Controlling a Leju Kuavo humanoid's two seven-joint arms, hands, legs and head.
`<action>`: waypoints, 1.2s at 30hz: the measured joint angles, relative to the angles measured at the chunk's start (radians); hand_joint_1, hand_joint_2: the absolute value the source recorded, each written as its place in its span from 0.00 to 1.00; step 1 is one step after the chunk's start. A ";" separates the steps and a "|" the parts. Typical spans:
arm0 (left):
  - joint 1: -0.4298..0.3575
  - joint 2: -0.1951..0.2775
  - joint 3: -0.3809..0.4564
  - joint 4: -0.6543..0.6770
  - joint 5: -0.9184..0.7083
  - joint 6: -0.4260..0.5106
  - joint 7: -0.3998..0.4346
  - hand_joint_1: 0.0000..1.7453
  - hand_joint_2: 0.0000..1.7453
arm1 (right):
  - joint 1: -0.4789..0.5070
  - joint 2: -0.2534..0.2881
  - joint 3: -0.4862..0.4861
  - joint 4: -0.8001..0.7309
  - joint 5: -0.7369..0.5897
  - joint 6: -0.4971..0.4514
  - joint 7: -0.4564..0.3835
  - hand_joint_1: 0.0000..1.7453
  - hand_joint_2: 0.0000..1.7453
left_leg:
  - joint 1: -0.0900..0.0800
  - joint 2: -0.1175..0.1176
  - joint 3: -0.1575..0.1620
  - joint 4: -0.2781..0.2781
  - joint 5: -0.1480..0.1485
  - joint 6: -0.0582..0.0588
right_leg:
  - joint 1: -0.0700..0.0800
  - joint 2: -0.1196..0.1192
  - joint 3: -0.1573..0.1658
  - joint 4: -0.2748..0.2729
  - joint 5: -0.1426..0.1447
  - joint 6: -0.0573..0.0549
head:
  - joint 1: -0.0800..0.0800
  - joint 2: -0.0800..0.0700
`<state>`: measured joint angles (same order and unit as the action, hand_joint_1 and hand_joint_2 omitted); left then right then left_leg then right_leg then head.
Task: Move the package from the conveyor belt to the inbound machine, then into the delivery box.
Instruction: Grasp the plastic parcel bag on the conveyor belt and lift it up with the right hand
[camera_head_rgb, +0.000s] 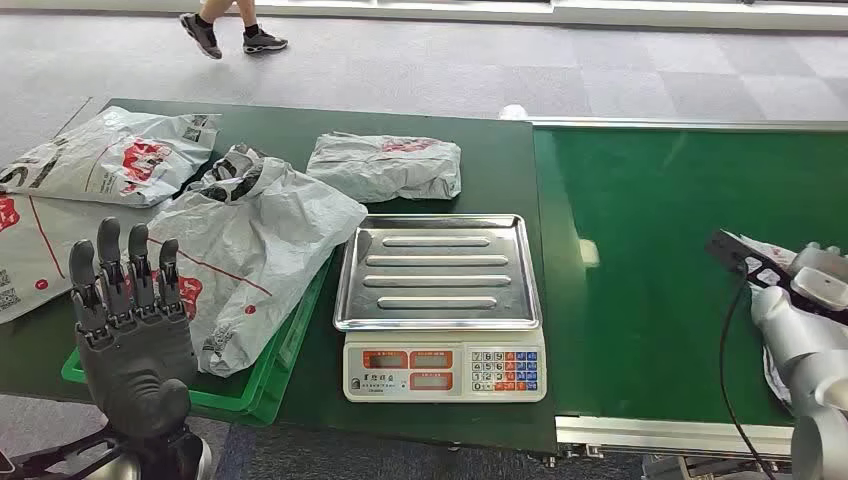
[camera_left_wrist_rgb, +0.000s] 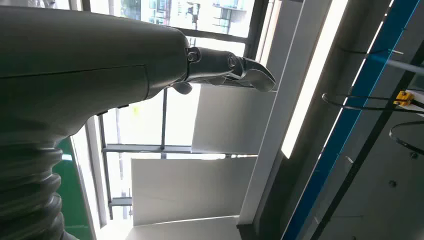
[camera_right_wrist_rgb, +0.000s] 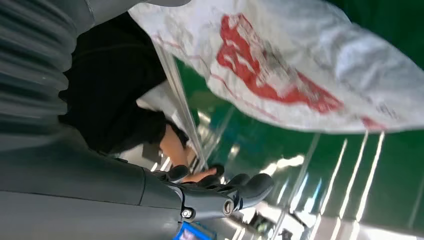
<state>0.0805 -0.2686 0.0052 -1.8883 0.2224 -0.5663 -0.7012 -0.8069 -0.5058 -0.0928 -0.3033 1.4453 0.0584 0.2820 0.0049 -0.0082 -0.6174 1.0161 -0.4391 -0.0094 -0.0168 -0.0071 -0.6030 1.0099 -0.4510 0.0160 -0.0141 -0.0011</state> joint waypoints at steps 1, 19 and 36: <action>0.000 0.000 0.000 -0.001 -0.001 -0.001 0.000 0.00 1.00 | 0.001 0.000 -0.008 0.002 -0.003 0.013 -0.003 0.00 1.00 | 0.000 0.000 0.000 0.000 0.000 0.000 | 0.000 0.000 0.000 0.000 0.000 0.000 | 0.000 0.000; 0.012 -0.008 0.036 -0.046 -0.045 -0.018 0.000 0.00 1.00 | 0.037 0.026 -0.094 0.020 -0.024 0.044 0.002 0.00 1.00 | 0.000 0.000 0.000 0.000 0.000 0.000 | 0.000 0.000 0.000 0.000 0.000 0.000 | 0.000 0.000; 0.018 -0.011 0.043 -0.095 -0.089 -0.008 0.000 0.00 1.00 | 0.160 0.046 -0.242 0.020 -0.089 0.062 0.015 0.00 1.00 | 0.000 0.000 0.000 0.000 0.000 0.001 | 0.000 0.000 0.000 0.000 -0.001 0.000 | 0.000 0.000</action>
<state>0.0981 -0.2792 0.0477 -1.9833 0.1334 -0.5741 -0.7012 -0.6473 -0.4595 -0.3347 -0.2834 1.3561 0.1205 0.2972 0.0050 -0.0080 -0.6172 1.0156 -0.4396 -0.0089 -0.0166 -0.0074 -0.6028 1.0099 -0.4515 0.0160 -0.0141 -0.0011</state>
